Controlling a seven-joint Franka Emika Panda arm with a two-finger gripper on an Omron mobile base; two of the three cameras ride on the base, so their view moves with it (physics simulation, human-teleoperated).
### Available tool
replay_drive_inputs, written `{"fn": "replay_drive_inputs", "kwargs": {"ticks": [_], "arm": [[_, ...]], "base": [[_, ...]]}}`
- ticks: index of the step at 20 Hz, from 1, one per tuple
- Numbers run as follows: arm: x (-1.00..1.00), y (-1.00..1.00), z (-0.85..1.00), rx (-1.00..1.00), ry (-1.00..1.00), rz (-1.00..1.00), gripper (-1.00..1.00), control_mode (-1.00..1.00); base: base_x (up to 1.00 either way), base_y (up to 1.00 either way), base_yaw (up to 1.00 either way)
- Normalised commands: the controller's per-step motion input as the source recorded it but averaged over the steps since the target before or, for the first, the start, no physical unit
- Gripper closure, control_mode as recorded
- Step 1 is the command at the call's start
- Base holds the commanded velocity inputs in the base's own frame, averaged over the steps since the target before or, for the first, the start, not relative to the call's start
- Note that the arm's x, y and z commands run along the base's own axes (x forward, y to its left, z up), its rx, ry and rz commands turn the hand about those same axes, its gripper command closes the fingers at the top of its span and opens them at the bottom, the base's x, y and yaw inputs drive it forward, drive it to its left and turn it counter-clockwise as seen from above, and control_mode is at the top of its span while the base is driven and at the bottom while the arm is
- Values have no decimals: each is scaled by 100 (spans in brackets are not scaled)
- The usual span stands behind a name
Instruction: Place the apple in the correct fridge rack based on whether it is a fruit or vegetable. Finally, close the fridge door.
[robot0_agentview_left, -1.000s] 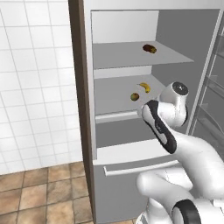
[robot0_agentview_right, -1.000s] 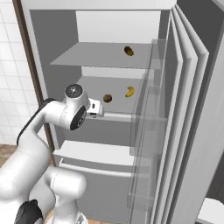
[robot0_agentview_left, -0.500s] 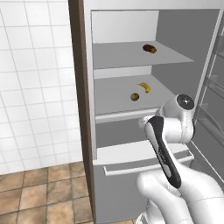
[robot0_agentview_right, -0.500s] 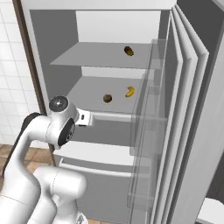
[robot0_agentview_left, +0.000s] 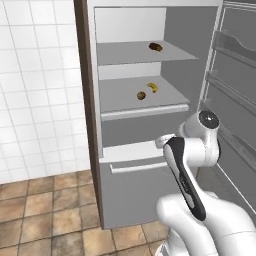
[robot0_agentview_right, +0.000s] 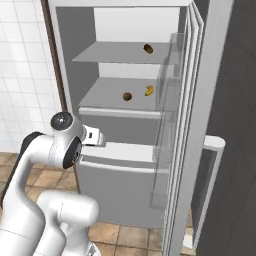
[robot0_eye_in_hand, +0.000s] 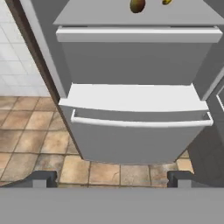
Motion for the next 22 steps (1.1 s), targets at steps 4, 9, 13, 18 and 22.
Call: {"fn": "replay_drive_inputs", "kwargs": {"ticks": [4,9,13,18,22], "arm": [[0,0,0,0,0,0,-100,100],[0,0,0,0,0,0,-100,100],[0,0,0,0,0,0,-100,100],[0,0,0,0,0,0,-100,100],[0,0,0,0,0,0,-100,100]], "base": [[-83,0,-7],[-65,0,-9],[-49,-1,-11],[-12,-23,-12],[3,-14,-4]]}}
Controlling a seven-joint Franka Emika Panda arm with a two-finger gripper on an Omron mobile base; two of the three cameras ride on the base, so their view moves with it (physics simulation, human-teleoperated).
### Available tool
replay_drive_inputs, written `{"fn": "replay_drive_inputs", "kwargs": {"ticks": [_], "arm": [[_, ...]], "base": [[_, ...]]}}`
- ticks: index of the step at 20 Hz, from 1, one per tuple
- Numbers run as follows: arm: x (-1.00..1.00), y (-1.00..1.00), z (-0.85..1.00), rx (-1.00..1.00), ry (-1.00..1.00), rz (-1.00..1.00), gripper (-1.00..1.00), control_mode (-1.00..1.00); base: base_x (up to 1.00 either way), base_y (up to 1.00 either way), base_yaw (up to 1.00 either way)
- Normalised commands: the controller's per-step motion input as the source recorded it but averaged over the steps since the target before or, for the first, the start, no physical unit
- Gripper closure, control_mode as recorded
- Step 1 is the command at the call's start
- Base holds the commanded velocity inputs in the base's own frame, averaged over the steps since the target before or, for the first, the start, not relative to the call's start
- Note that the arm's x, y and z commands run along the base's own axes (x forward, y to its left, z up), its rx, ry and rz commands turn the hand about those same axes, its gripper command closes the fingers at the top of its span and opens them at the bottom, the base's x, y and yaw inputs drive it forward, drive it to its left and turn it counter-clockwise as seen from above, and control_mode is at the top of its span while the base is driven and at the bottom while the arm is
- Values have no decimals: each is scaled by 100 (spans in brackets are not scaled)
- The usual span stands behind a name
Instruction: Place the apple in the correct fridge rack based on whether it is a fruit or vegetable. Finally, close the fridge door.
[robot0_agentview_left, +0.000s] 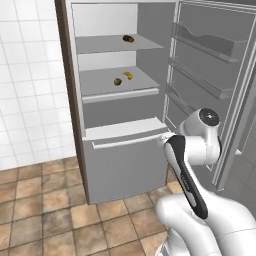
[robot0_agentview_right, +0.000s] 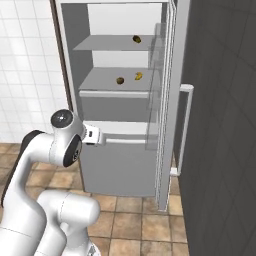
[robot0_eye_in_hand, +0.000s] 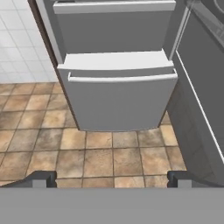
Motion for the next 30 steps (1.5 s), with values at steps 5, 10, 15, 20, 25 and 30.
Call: {"fn": "replay_drive_inputs", "kwargs": {"ticks": [5,10,15,20,25,30], "arm": [[0,0,0,0,0,0,-100,100],[0,0,0,0,0,0,-100,100],[0,0,0,0,0,0,-100,100],[0,0,0,0,0,0,-100,100],[0,-8,0,0,0,0,-100,-100],[0,0,0,0,0,0,-100,-100]], "base": [[24,0,0],[48,-7,0],[53,-13,0],[5,-34,0],[0,-6,0],[0,0,0]]}}
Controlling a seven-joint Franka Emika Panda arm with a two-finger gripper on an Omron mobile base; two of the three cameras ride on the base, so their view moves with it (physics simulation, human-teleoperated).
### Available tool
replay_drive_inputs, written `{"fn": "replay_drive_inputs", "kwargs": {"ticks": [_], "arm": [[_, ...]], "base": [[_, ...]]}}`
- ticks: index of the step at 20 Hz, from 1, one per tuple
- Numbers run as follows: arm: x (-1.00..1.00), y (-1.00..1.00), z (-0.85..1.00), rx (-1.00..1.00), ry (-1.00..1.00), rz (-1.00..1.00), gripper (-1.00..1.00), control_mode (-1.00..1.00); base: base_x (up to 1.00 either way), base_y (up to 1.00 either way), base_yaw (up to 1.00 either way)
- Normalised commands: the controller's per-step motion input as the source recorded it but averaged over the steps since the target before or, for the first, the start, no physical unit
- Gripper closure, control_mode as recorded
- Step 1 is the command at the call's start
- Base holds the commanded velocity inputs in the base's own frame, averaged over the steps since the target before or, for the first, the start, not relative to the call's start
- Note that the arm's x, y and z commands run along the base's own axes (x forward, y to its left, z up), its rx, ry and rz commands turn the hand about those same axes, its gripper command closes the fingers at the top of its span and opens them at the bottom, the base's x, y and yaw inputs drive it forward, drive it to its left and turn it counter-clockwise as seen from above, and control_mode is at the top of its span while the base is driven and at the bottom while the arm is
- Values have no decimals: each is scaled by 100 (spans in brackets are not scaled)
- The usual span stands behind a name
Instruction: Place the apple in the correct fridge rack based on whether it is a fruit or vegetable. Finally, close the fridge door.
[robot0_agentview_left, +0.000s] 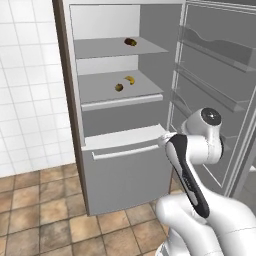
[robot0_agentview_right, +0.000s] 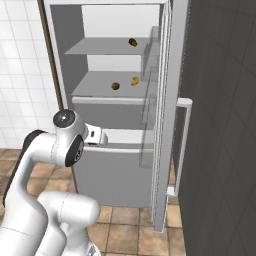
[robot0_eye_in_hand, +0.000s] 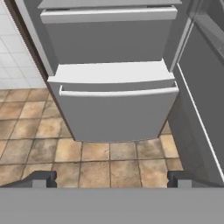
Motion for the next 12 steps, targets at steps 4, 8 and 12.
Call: {"fn": "replay_drive_inputs", "kwargs": {"ticks": [4,8,12], "arm": [[-21,-24,0,0,-1,-4,-100,-100],[-47,-50,0,0,-4,-22,-100,-100],[-26,-72,-2,1,-5,-33,-100,-100]], "base": [[0,0,0],[0,0,0],[0,0,0]]}}
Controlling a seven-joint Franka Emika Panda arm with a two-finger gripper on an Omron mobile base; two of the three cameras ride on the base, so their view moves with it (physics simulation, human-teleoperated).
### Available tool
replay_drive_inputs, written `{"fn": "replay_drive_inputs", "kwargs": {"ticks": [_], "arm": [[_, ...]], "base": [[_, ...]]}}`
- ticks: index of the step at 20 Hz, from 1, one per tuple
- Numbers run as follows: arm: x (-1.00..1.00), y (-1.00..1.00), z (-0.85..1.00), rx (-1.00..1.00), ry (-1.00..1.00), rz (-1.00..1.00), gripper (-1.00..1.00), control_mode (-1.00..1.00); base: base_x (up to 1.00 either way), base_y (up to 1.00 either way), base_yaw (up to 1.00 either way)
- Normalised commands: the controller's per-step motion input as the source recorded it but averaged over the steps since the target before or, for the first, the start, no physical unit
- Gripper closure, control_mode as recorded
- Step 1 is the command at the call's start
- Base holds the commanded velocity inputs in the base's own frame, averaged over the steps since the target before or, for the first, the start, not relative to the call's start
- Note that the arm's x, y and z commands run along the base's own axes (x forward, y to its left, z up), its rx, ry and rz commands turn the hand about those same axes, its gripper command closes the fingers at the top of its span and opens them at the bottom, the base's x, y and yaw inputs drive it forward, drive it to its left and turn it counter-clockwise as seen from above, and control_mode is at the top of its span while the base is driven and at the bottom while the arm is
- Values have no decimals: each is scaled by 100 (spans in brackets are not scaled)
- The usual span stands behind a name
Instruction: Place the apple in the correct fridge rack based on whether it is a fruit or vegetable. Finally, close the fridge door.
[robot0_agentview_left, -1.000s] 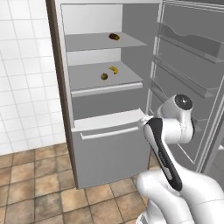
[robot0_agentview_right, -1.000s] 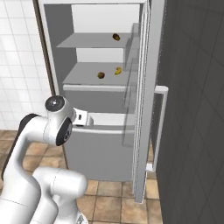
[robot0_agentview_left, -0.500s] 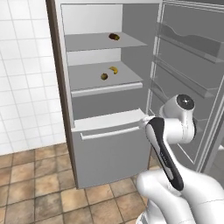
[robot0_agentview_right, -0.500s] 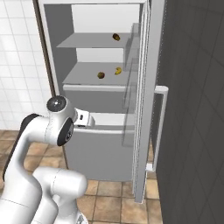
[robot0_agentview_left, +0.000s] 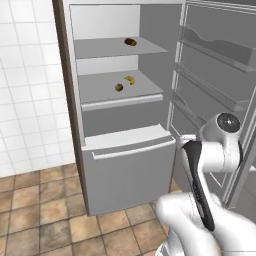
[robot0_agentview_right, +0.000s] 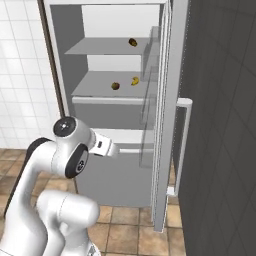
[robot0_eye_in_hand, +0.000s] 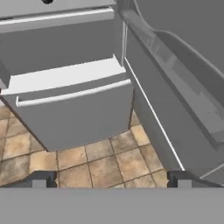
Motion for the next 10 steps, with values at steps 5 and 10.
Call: {"fn": "replay_drive_inputs", "kwargs": {"ticks": [5,10], "arm": [[-1,-98,-8,9,-15,-29,-100,-100],[-21,-100,0,17,-23,-21,-100,-100]], "base": [[0,0,0],[0,0,0]]}}
